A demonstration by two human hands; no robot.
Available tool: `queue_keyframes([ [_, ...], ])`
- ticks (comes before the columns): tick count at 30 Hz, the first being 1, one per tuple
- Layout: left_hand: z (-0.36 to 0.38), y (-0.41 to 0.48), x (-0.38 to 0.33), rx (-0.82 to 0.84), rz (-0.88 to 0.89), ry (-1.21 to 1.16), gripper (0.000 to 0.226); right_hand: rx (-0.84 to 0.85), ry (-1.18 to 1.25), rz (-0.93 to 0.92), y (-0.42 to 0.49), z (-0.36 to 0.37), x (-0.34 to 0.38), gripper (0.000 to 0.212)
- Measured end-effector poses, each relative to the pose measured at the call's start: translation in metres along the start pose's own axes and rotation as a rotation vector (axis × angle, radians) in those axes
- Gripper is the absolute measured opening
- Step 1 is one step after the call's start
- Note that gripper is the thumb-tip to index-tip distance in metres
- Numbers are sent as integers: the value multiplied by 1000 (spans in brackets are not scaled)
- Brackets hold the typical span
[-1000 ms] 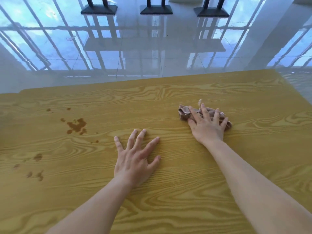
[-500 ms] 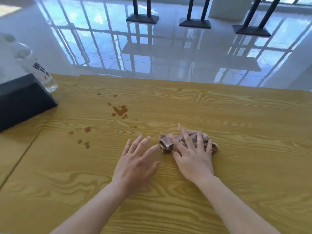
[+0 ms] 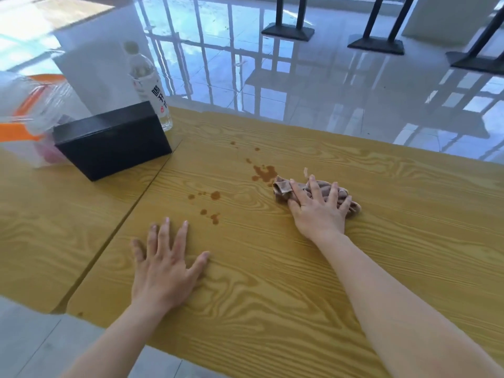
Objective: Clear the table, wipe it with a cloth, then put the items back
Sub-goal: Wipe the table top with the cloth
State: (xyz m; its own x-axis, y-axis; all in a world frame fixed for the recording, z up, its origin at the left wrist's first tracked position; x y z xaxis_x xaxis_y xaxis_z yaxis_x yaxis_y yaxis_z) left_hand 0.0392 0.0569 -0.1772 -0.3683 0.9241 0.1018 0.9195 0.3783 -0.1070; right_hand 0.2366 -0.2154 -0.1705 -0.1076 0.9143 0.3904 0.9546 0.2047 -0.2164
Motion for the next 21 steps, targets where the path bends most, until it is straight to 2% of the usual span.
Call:
queue_keyframes([
  [5,-1,0,2,22,5,35,91,68,-95,-386,-117,27,26,48],
  [7,-1,0,0,27,12,37,91,80,-121,-374,-112,23,13,46],
  [12,-2,0,-1,29,7,43,88,1,10,-16,-11,7,15,48],
  [13,-1,0,-2,36,7,47,88,1,5,-35,-16,13,27,49],
  [18,-5,6,13,1,64,21,87,89,-84,-450,-125,55,83,48],
  [21,-6,4,21,-26,127,32,83,95,-90,-438,-96,53,89,47],
])
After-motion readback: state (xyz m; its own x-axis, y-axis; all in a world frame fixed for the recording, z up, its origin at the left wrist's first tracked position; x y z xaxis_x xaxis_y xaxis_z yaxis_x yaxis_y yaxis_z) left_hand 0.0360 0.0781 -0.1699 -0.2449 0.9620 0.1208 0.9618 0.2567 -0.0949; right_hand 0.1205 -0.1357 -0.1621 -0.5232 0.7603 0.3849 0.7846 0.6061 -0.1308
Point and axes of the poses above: each hand's wrist, its own y-axis towards the middle knuckle, its own z-axis out of the palm, x = y × z, the point moved 8 cm from there along y, towards the middle knuckle, and after that the axes turned 14 degrees about y, right-handed, at the moved point
